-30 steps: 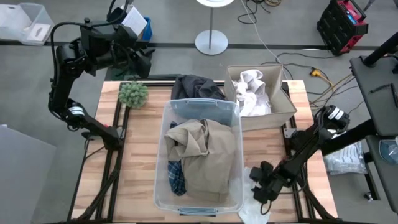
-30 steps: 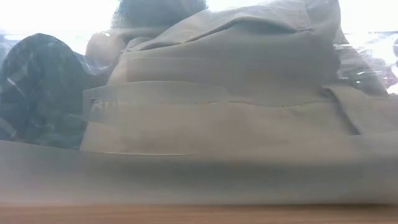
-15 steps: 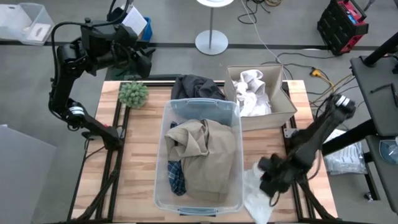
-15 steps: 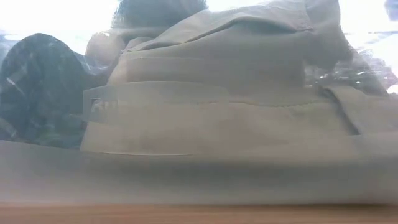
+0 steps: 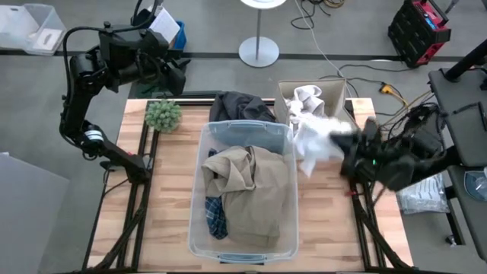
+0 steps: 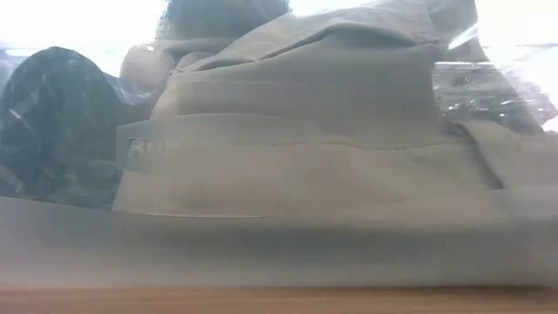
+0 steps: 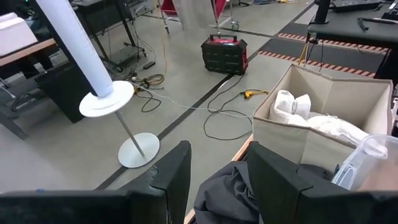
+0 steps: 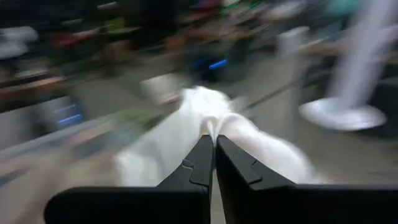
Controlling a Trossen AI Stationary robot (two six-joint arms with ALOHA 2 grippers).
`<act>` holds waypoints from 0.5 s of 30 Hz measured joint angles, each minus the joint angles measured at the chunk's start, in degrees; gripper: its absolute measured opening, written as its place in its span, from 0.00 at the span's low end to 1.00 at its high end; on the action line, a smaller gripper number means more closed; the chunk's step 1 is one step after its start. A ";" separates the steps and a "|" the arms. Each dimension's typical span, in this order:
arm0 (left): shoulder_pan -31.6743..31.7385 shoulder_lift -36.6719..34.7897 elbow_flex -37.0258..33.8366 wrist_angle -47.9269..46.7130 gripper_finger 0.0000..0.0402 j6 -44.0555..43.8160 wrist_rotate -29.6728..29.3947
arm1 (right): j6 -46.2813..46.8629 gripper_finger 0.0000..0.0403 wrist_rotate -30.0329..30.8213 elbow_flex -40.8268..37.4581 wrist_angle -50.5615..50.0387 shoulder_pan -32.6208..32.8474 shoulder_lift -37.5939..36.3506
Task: Sort clothes
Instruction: Put the white baby pajamas into the brown laundry organizer
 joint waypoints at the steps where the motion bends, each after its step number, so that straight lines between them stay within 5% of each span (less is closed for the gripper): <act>1: 0.00 0.00 0.00 0.14 0.34 0.30 0.00 | -3.44 0.02 3.43 1.16 -0.02 -2.26 0.19; 3: -0.02 0.00 -0.02 1.06 0.34 1.00 -0.01 | -8.22 0.02 7.81 2.58 0.02 -8.42 0.26; 6: -0.01 0.00 -0.02 2.73 0.34 2.16 -0.02 | -10.18 0.02 6.72 3.43 -0.11 -20.83 -0.61; 15: -0.02 0.37 0.08 5.33 0.34 2.52 -0.11 | -10.09 0.05 -27.23 3.51 -0.06 -55.76 -0.61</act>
